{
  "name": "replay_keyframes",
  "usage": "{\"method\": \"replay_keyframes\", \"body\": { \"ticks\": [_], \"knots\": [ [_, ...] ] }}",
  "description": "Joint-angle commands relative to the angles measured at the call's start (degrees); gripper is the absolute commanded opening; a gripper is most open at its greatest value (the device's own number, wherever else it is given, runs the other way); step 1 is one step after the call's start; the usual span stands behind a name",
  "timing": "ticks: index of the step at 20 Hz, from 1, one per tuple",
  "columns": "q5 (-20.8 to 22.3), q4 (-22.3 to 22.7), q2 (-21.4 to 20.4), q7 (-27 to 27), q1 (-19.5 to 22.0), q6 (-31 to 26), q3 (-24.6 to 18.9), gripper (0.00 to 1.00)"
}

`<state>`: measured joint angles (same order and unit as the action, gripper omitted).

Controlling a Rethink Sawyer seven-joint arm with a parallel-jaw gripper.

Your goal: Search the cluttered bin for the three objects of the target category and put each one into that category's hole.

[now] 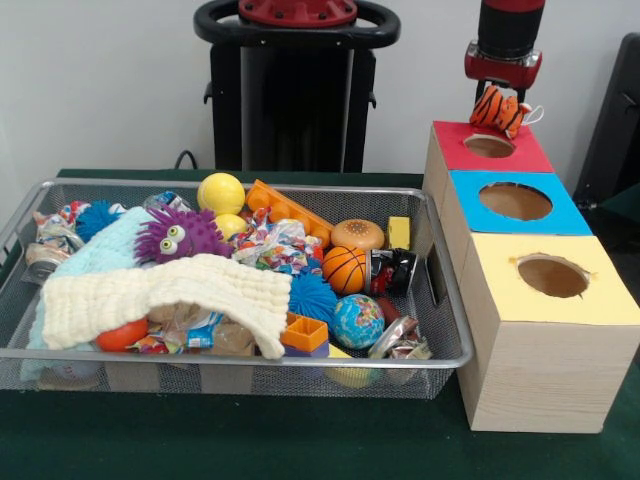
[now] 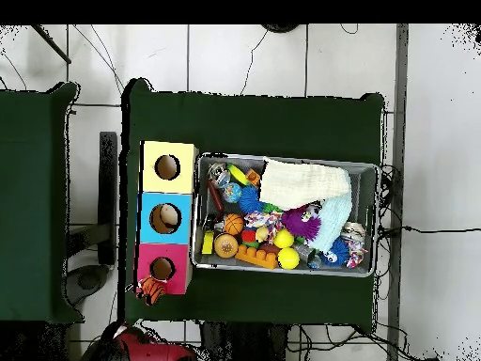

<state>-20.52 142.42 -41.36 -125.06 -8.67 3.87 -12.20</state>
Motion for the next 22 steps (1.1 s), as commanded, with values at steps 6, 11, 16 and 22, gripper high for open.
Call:
{"method": "replay_keyframes", "body": {
  "ticks": [6,11,16,22],
  "knots": [
    [-0.5,-10.6,-0.8,-5.1,0.9,-4.0,1.5,1.0],
    [-0.3,-11.3,-0.7,-5.0,1.1,-3.9,1.7,1.0],
    [0.3,-11.9,-0.4,-4.6,1.2,-3.5,2.4,1.0],
    [0.8,-12.5,0.0,-4.2,1.5,-3.6,2.6,1.0]
  ]
}}
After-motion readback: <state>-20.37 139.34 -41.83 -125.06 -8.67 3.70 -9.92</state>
